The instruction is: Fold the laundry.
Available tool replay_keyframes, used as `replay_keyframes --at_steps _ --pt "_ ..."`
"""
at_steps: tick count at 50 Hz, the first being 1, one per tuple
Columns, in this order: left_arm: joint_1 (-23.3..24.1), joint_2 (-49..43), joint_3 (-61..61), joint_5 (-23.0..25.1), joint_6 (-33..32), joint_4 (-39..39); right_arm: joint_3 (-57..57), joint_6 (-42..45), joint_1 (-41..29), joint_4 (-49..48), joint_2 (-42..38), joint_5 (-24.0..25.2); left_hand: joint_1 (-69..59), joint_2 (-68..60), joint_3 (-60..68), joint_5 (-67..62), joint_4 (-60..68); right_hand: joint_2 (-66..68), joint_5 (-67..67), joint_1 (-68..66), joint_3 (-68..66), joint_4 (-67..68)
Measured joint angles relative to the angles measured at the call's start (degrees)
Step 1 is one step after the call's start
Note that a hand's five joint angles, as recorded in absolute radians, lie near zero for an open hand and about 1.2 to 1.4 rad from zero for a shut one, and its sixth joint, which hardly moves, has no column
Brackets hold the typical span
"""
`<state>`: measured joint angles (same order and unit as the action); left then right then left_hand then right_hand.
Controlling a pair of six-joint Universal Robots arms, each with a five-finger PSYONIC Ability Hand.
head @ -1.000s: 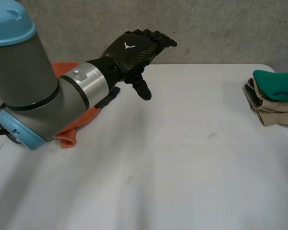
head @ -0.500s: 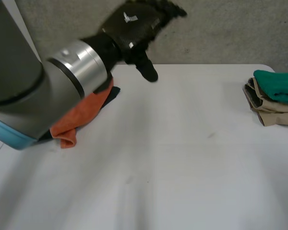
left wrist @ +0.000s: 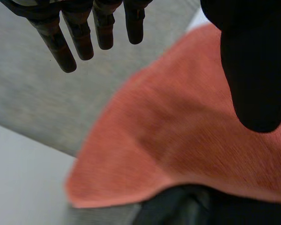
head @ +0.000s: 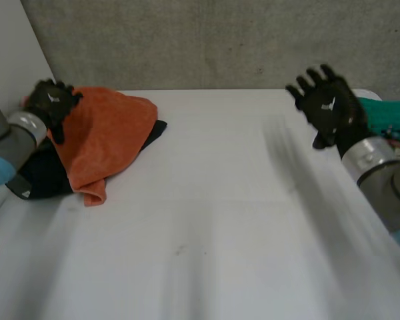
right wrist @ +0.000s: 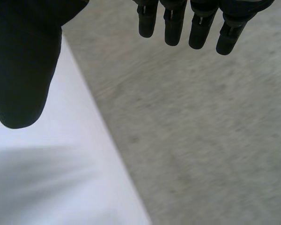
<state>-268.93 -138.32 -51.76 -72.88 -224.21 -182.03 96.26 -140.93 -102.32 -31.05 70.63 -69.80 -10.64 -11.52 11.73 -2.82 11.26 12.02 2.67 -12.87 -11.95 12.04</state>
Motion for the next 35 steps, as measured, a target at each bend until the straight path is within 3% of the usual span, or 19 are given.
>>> replay_keyframes --at_steps 6,7,11,12,14,22,28,35 --pt "-0.87 -8.25 5.22 3.10 0.50 -2.41 4.14 0.23 0.50 0.03 -0.25 0.34 -2.60 -1.51 1.32 -0.59 1.94 0.00 0.00 0.00 0.00 0.00" --pt "-0.81 -9.26 6.09 3.22 1.04 -2.91 4.69 0.25 0.60 0.03 -0.27 0.39 -7.70 -6.58 6.38 -5.67 7.16 0.00 0.00 0.00 0.00 0.00" --pt "-0.13 -10.90 7.94 2.87 5.43 -5.53 6.36 0.25 0.80 -0.01 -0.30 0.48 -50.72 -44.90 44.20 -41.69 44.34 0.00 0.00 0.00 0.00 0.00" --pt "0.12 -10.73 8.07 2.63 7.01 -6.30 6.62 0.25 0.82 -0.02 -0.31 0.46 -54.08 -49.36 47.89 -46.35 49.06 0.00 0.00 0.00 0.00 0.00" --pt "0.75 -9.58 7.94 1.97 10.70 -7.90 7.14 0.24 0.91 -0.04 -0.31 0.41 -55.55 -55.88 55.19 -51.85 56.36 0.00 0.00 0.00 0.00 0.00" --pt "3.06 4.79 1.44 0.15 28.94 -15.93 7.76 0.14 1.47 -0.06 0.00 0.08 -55.55 -56.90 56.25 -51.85 57.30 0.00 0.00 0.00 0.00 0.00" --pt "3.52 9.07 -2.62 1.38 33.27 -18.52 8.15 0.03 1.71 -0.02 0.18 0.36 -55.55 -56.90 56.25 -51.85 57.30 0.00 0.00 0.00 0.00 0.00" --pt "3.99 7.02 -4.37 2.09 33.17 -14.40 8.60 0.05 2.44 -0.04 0.07 0.67 -55.55 -56.99 56.34 -51.85 57.31 0.00 0.00 0.00 0.00 0.00"
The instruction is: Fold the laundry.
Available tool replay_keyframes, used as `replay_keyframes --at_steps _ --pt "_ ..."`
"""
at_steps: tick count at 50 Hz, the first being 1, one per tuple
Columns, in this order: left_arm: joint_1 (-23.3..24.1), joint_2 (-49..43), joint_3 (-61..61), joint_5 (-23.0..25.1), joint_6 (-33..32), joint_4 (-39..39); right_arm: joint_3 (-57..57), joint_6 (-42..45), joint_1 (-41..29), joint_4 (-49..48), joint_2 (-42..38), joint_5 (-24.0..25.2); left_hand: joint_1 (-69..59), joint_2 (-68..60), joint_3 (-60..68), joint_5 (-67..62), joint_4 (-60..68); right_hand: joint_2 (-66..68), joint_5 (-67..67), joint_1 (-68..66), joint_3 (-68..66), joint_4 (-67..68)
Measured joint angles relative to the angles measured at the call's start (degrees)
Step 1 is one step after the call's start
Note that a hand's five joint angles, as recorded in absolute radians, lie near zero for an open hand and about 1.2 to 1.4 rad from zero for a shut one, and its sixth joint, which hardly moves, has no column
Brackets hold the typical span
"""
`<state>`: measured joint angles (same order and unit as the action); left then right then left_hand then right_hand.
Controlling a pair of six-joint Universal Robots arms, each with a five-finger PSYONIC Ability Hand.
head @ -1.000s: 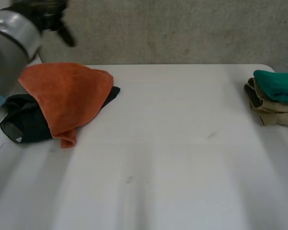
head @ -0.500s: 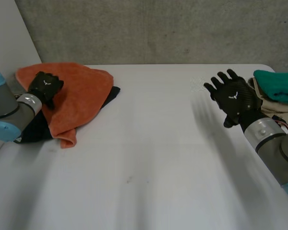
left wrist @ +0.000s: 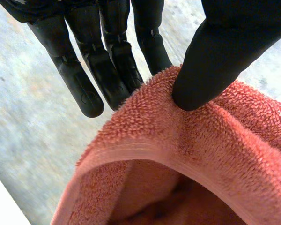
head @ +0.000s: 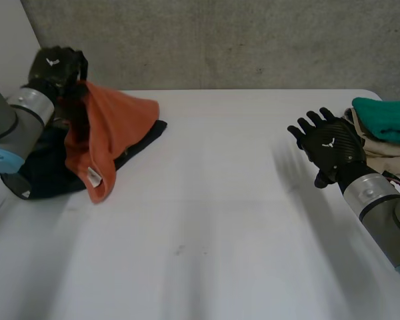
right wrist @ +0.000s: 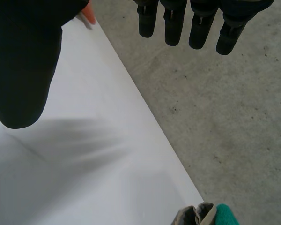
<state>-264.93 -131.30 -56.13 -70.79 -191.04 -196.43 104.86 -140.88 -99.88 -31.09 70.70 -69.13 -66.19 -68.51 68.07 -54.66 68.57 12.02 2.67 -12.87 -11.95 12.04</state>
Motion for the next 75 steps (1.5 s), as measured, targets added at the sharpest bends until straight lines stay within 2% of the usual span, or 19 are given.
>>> replay_keyframes --at_steps 6,11,16,21,23,29,31,34,35,36,40,48,51,57,61,69,73,75 --pt "4.80 2.53 0.28 -0.37 1.81 1.40 -0.23 -0.02 0.53 -0.02 -0.04 -0.40 0.00 -0.10 0.23 0.00 0.03 0.00 0.00 0.00 0.00 0.00" --pt "14.40 9.02 2.31 -1.56 7.74 -0.10 -0.18 -0.35 0.97 0.00 0.15 -1.44 0.00 -0.10 0.23 0.00 0.04 0.00 0.00 0.00 0.00 0.00" --pt "22.54 11.15 2.91 -3.43 13.66 -1.44 0.00 -0.62 2.08 -0.01 0.59 -2.55 0.00 -0.10 0.23 0.00 0.09 0.00 0.00 0.00 0.00 0.00" --pt "30.91 8.21 3.05 -5.07 17.35 -2.29 -0.23 -0.88 3.41 -0.02 1.07 -4.87 0.00 -0.10 0.23 0.00 0.23 0.00 0.00 0.00 0.00 0.00" --pt "34.56 4.34 3.20 -5.65 18.23 -2.43 -0.49 -0.96 3.97 -0.02 1.18 -6.27 0.00 -0.10 0.23 0.00 0.24 0.00 0.00 0.00 0.00 0.00" --pt "40.06 -4.39 3.91 -6.10 19.21 -2.36 -1.10 -1.05 5.07 -0.02 1.21 -8.60 0.07 -0.07 0.20 0.01 0.22 0.00 0.00 0.00 0.00 0.00" --pt "40.77 -5.84 4.09 -6.10 19.57 -2.30 -1.22 -1.03 5.22 0.00 1.19 -8.95 9.64 10.90 -10.53 7.34 -9.84 0.00 0.00 0.00 0.00 0.00" --pt "41.21 -6.52 4.04 -6.04 20.01 -2.17 -1.33 -0.97 5.24 0.05 1.15 -9.20 42.86 40.37 -38.54 36.69 -39.57 0.00 0.00 0.00 0.00 0.00" --pt "41.14 -6.18 3.81 -6.02 20.06 -2.11 -1.34 -0.94 5.21 0.07 1.14 -9.21 49.16 47.70 -46.51 44.38 -47.65 0.00 0.00 0.00 0.00 0.00" --pt "40.88 -5.44 3.40 -6.01 20.05 -2.09 -1.34 -0.91 5.19 0.10 1.13 -9.20 50.33 50.39 -49.83 47.57 -50.99 0.00 0.00 0.00 0.00 0.00" --pt "38.04 -1.02 0.78 -5.99 19.41 -1.98 -1.15 -0.77 5.04 0.45 1.11 -8.99 50.33 51.34 -50.91 48.56 -51.94 0.00 0.00 0.00 0.00 0.00" --pt "25.89 10.00 -7.68 -6.00 12.78 -0.81 -0.53 -0.71 3.16 5.13 1.16 -7.64 50.33 51.34 -50.91 48.56 -51.94 0.00 0.00 0.00 0.00 0.00" --pt "19.82 11.41 -10.54 -6.00 5.99 0.72 -0.57 -0.74 0.82 9.23 1.20 -6.26 50.33 51.34 -50.91 48.57 -51.94 0.00 0.00 0.00 0.00 0.00" --pt "12.26 6.02 -10.79 -6.07 -7.83 3.26 -0.76 -0.83 -2.83 13.03 1.19 -5.05 50.33 51.34 -50.91 48.56 -51.94 0.00 0.00 0.00 0.00 0.00" --pt "8.10 -1.79 -7.62 -6.19 -16.45 4.22 -0.80 -0.77 -4.56 13.49 0.88 -5.21 50.33 51.34 -50.91 48.55 -51.94 0.00 0.00 0.00 0.00 0.00" --pt "4.54 -13.15 0.37 -5.73 -20.14 4.02 -0.84 -0.71 -4.57 13.13 0.64 -5.63 49.63 51.00 -50.58 47.76 -51.73 0.00 0.00 0.00 0.00 0.00" --pt "3.34 -17.39 4.70 -5.49 -19.91 4.06 -0.72 -0.71 -4.35 13.05 0.59 -6.05 40.17 42.99 -42.96 39.23 -43.38 0.00 0.00 0.00 0.00 0.00" --pt "2.88 -19.18 6.68 -5.41 -19.75 4.14 -0.62 -0.71 -4.27 13.02 0.56 -6.38 29.49 33.20 -32.76 29.99 -33.77 0.00 0.00 0.00 0.00 0.00"
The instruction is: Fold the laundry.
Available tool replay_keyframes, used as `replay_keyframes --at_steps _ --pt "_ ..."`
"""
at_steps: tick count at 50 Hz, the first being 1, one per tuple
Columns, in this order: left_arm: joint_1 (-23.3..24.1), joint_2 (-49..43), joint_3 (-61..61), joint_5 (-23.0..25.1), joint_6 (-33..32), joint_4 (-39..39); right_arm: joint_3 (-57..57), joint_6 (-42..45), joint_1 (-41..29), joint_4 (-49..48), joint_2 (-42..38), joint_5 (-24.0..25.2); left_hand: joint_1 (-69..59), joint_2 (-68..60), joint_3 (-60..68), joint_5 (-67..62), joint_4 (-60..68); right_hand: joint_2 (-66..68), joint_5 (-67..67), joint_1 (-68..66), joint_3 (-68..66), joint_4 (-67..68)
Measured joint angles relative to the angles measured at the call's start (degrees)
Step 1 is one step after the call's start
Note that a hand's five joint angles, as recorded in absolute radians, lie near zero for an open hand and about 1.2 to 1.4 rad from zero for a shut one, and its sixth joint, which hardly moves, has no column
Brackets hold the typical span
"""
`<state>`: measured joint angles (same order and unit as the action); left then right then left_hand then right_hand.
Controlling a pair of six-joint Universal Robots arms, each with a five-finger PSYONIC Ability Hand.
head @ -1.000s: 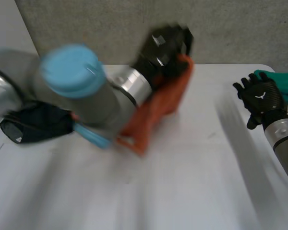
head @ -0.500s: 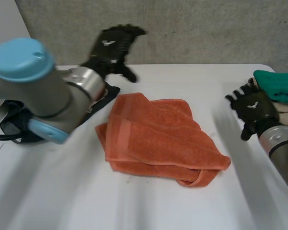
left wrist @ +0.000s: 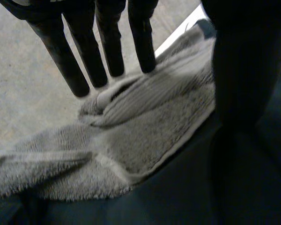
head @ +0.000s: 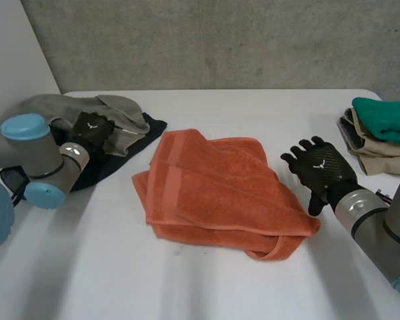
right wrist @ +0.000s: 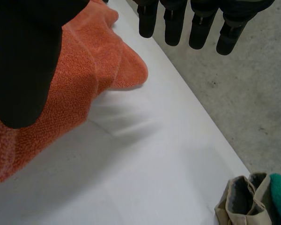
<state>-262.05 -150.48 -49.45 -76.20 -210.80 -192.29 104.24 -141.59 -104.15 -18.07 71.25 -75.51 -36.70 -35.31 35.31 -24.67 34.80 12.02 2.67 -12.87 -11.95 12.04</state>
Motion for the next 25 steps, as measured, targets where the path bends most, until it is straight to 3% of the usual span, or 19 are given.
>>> replay_keyframes --at_steps 4,7,14,25 --pt "-0.59 -2.24 2.64 0.07 0.16 0.07 0.15 0.00 0.09 -0.03 -0.07 -0.64 -13.66 -13.13 12.31 -12.07 12.94 0.00 0.00 0.00 0.00 0.00" --pt "-1.03 -3.37 4.06 0.00 0.21 0.13 0.23 0.00 0.15 -0.04 -0.11 -1.06 -29.76 -31.03 30.74 -30.14 31.69 0.00 0.00 0.00 0.00 0.00" --pt "-2.43 -4.20 6.94 -2.34 0.18 -0.37 0.30 -0.02 0.15 -0.04 -0.12 -1.47 -29.77 -33.10 32.78 -30.98 33.76 0.00 0.00 0.00 0.00 0.00" --pt "-8.13 -5.57 14.34 -17.69 -3.23 -1.95 0.55 -0.08 0.09 -0.03 -0.12 -1.49 -29.77 -33.11 32.79 -31.47 33.77 0.00 0.00 0.00 0.00 0.00"
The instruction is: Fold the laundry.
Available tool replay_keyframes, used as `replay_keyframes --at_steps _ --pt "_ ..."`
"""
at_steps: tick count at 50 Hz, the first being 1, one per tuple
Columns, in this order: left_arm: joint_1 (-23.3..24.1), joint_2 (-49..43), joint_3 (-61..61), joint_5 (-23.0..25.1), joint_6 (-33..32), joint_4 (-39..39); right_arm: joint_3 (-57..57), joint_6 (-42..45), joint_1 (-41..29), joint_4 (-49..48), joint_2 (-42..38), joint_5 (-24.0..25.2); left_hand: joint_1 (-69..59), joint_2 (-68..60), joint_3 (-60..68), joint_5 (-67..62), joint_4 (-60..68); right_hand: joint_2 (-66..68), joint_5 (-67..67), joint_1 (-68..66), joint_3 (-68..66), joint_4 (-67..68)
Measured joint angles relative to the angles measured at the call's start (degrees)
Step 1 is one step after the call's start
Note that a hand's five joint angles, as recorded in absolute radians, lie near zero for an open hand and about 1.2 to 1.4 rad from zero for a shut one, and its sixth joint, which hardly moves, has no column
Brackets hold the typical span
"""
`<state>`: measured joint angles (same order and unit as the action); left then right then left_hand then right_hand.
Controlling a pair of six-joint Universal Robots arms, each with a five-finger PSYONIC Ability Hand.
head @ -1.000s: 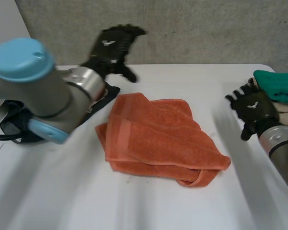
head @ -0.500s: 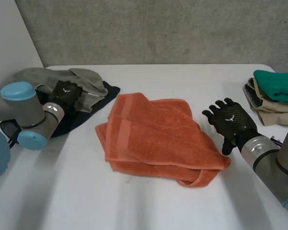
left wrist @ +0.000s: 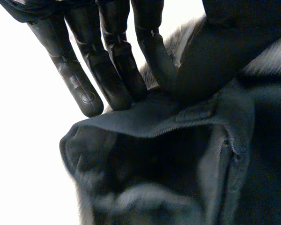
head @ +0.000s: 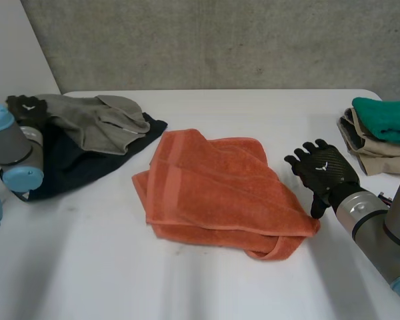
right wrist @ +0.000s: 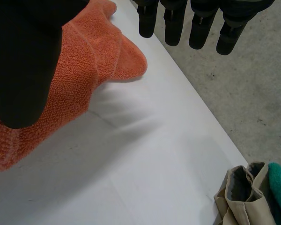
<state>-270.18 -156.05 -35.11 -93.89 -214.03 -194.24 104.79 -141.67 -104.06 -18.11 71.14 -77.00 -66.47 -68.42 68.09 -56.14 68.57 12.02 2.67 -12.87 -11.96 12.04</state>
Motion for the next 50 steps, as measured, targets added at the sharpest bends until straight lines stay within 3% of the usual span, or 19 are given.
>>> replay_keyframes --at_steps 8,9,11,12,15,24,32,41,50 --pt "0.38 2.56 -5.01 -1.19 -0.69 -0.19 0.01 -0.02 0.10 0.01 0.23 -0.01 5.22 6.12 -6.00 4.07 -5.18 0.00 0.00 0.00 0.00 0.00" --pt "1.07 4.01 -6.95 -0.74 0.00 -0.19 -0.06 -0.05 0.13 0.06 0.36 -0.04 26.79 25.18 -24.66 22.67 -25.40 0.00 0.00 0.00 0.00 0.00" --pt "2.12 6.29 -9.77 0.25 1.16 -0.18 -0.24 -0.12 0.19 0.24 0.57 -0.10 31.57 30.89 -29.28 27.06 -30.13 0.00 0.00 0.00 0.00 0.00" --pt "2.87 8.00 -11.75 1.10 2.02 -0.18 -0.35 -0.17 0.22 0.38 0.70 -0.13 43.39 42.88 -41.88 39.77 -42.87 0.00 0.00 0.00 0.00 0.00" --pt "4.95 13.33 -17.79 4.17 4.35 -0.14 -0.79 -0.26 0.43 1.34 1.84 -0.22 48.32 50.21 -49.96 48.82 -50.90 0.00 0.00 0.00 0.00 0.00" --pt "13.28 30.37 -38.38 14.80 8.06 0.51 -2.78 -1.17 2.11 13.69 6.09 -0.10 48.98 51.50 -50.83 50.15 -51.86 0.00 0.00 0.00 0.00 0.00" --pt "22.20 38.43 -54.12 18.07 7.79 0.13 -2.07 -5.94 2.37 21.15 6.21 0.88 47.09 49.44 -49.01 46.99 -49.56 0.00 0.00 0.00 0.00 0.00" --pt "29.60 38.27 -61.10 17.87 7.35 -1.32 2.05 -8.33 2.32 14.98 5.14 1.27 38.25 40.51 -40.16 37.83 -40.36 0.00 0.00 0.00 0.00 0.00" --pt "30.45 32.45 -57.38 17.24 7.22 -3.48 3.07 -8.09 2.02 12.35 3.35 1.22 38.17 40.26 -40.00 37.73 -40.11 0.00 0.00 0.00 0.00 0.00"
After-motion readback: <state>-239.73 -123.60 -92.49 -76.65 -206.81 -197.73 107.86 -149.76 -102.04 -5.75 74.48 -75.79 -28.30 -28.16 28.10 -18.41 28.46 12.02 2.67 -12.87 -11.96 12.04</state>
